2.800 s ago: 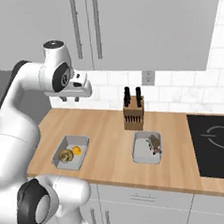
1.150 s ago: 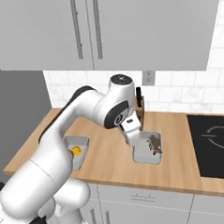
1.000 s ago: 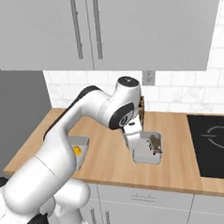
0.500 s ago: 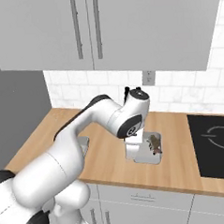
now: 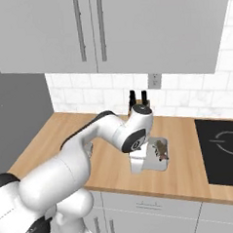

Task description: Take the meat container that has the fish and place it on the second highest rack of the freezer. Then take the vegetable container that has the corn and onion and place it on the highest rack of the freezer.

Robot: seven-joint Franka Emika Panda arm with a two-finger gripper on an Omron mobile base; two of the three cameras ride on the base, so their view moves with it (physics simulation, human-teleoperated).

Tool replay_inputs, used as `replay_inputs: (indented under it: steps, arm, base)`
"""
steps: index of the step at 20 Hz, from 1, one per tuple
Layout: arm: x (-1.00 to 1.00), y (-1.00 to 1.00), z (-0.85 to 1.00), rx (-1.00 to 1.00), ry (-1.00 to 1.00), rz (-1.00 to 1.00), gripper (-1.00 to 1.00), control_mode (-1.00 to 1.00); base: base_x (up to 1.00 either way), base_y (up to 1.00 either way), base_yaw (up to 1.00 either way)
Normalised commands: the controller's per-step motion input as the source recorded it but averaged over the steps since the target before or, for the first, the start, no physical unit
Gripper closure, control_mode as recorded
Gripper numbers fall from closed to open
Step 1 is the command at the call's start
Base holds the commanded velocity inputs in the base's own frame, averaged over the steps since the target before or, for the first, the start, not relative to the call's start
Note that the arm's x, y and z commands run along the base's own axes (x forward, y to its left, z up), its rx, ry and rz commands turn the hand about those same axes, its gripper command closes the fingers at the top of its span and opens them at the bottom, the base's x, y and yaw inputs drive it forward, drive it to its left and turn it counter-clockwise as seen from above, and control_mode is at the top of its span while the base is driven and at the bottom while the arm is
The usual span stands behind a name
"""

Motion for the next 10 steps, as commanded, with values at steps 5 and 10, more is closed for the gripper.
replay_inputs:
  steps: [5,10]
  arm:
    - [0.39,0.0,-0.23,-0.07,0.11,0.0,-1.0,-1.0]
    - [0.19,-0.1,-0.33,-0.01,0.09,0.0,-1.0,-1.0]
  base:
    - [0.0,0.0,0.0]
    - [0.0,0.0,0.0]
